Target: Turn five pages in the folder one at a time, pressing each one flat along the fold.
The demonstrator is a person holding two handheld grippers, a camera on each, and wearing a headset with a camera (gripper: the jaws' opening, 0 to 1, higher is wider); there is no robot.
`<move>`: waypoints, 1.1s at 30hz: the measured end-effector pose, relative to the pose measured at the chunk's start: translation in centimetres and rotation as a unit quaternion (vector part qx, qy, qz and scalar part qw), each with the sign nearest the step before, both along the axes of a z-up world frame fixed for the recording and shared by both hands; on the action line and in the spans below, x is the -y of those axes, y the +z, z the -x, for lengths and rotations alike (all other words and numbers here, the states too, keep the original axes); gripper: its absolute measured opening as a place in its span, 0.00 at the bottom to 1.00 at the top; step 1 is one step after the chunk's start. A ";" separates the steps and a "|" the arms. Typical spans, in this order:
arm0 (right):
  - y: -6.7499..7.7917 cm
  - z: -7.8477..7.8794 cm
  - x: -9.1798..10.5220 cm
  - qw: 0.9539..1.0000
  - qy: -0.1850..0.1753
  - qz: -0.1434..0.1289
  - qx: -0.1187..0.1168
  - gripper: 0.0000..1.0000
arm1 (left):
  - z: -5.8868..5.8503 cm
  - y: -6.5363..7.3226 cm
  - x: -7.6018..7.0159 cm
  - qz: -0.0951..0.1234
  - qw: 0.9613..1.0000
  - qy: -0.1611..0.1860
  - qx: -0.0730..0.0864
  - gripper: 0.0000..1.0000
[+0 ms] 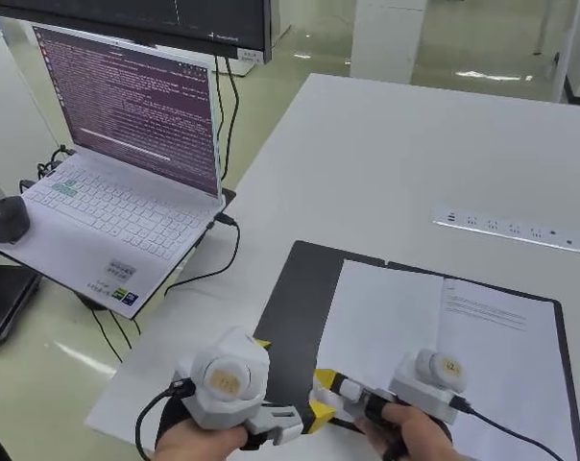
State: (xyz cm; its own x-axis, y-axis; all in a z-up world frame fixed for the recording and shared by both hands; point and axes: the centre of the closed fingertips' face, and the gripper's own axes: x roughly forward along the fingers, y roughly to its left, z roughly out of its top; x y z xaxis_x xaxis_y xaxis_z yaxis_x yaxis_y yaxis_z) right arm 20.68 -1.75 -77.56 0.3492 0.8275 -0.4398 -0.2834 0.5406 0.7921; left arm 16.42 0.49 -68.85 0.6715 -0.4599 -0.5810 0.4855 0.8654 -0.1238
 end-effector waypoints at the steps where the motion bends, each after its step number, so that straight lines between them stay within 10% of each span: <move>1: 0.2 0.0 0.2 1.000 0.000 -0.003 0.002 0.27 | 0.0 -0.1 0.1 0.000 1.000 -0.001 -0.001 0.74; 21: 3.9 -0.2 7.1 0.997 0.011 0.010 0.078 0.29 | -0.9 -1.0 1.7 0.026 1.000 -0.007 0.001 0.57; 33: 5.0 -0.4 12.4 0.994 -0.037 0.013 0.098 0.26 | -1.0 -2.2 3.6 0.002 0.997 -0.071 -0.016 0.44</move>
